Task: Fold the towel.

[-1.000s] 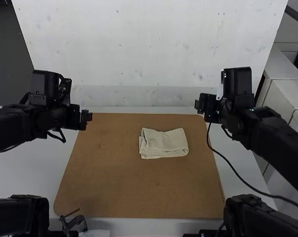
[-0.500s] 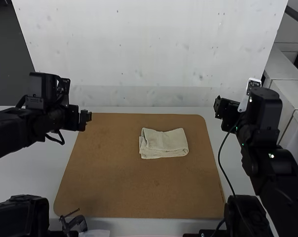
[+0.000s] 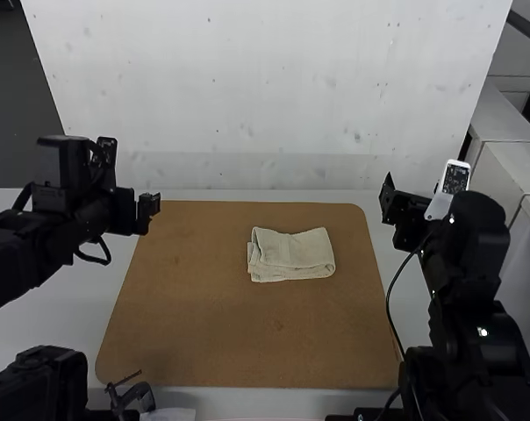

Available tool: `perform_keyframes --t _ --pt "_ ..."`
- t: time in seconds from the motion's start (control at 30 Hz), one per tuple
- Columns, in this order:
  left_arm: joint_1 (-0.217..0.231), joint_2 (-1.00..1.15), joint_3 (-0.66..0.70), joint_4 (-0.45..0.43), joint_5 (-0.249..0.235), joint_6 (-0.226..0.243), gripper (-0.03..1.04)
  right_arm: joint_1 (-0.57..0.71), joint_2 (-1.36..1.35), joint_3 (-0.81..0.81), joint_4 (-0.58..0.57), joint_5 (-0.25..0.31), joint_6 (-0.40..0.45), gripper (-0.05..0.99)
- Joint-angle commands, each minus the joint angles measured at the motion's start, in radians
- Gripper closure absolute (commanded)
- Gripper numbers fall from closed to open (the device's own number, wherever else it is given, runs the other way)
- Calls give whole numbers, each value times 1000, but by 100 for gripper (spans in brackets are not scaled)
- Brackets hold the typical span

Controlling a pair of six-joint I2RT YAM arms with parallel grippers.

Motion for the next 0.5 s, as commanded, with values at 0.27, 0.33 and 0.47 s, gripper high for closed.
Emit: perform_keyframes --t 0.27,0.33,0.47 --pt "-6 -341 -134 8 7 -2 2 10 -49 1 -2 -22 -6 -3" --pt "-4 -396 -158 7 -21 -2 3 9 -51 1 -3 -20 -6 -3" --pt "0 -489 -167 -19 -40 -4 3 7 -51 4 4 -16 -5 -3"
